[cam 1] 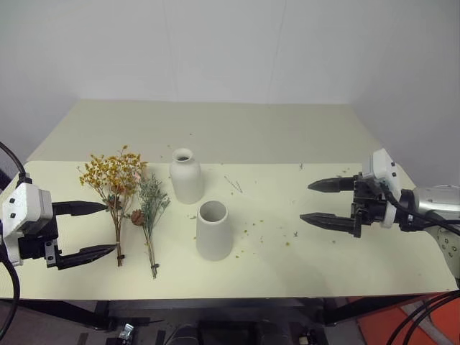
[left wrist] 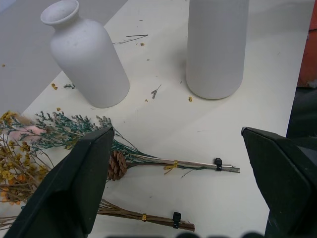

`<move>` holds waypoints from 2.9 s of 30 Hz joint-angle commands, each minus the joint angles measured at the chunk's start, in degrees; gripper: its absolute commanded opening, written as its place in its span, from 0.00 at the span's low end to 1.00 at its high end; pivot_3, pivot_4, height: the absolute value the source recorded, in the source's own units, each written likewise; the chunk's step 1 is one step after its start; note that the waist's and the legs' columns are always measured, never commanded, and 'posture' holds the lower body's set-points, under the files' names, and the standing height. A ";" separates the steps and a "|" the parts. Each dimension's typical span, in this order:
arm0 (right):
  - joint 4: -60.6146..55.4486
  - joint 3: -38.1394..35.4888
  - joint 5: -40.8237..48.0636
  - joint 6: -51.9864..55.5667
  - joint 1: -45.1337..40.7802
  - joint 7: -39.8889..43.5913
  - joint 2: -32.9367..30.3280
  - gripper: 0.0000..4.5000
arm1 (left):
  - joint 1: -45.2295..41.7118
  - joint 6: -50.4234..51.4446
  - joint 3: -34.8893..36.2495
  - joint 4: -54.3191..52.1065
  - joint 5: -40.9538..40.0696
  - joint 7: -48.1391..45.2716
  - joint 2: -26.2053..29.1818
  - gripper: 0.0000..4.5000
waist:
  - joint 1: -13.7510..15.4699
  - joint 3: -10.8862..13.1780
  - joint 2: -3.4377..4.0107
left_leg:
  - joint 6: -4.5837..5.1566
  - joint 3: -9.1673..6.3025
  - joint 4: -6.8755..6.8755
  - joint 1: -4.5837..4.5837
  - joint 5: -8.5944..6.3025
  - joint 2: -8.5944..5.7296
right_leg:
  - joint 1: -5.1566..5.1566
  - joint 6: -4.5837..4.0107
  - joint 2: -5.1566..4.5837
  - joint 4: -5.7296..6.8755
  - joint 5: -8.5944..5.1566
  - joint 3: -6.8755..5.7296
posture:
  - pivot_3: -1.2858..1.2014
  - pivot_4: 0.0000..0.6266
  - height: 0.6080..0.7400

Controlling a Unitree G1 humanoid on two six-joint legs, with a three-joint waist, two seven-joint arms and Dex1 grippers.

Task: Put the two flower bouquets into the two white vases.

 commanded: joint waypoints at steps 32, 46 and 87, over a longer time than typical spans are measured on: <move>1.50 3.02 -1.89 0.88 -4.19 -2.89 1.07 1.00 | -36.20 69.92 -26.50 -3.23 -12.28 37.08 18.87 0.99 | -0.36 0.04 -0.02 | 0.00 -0.09 -0.02 0.02 0.00 -0.08 | 0.00 0.38 0.06 0.06 0.18 0.02 | 0.52 0.24 1.00; -2.59 -0.36 0.21 3.87 -0.68 -5.74 -0.10 1.00 | -55.12 69.92 -51.00 20.49 -18.53 58.23 8.70 0.99 | -0.15 0.04 -0.03 | 0.00 -0.17 -0.01 -0.08 0.00 -0.10 | -0.04 0.35 0.10 0.11 0.19 0.02 | 0.52 0.24 1.00; 1.73 6.92 -3.15 -0.31 -8.46 -2.60 3.10 1.00 | -58.72 69.92 -46.37 35.36 -15.17 73.40 1.62 0.00 | -0.02 0.03 -0.06 | -0.01 -0.23 0.02 -0.09 0.00 -0.16 | -0.01 0.26 0.07 0.13 0.25 0.02 | 0.52 0.24 1.00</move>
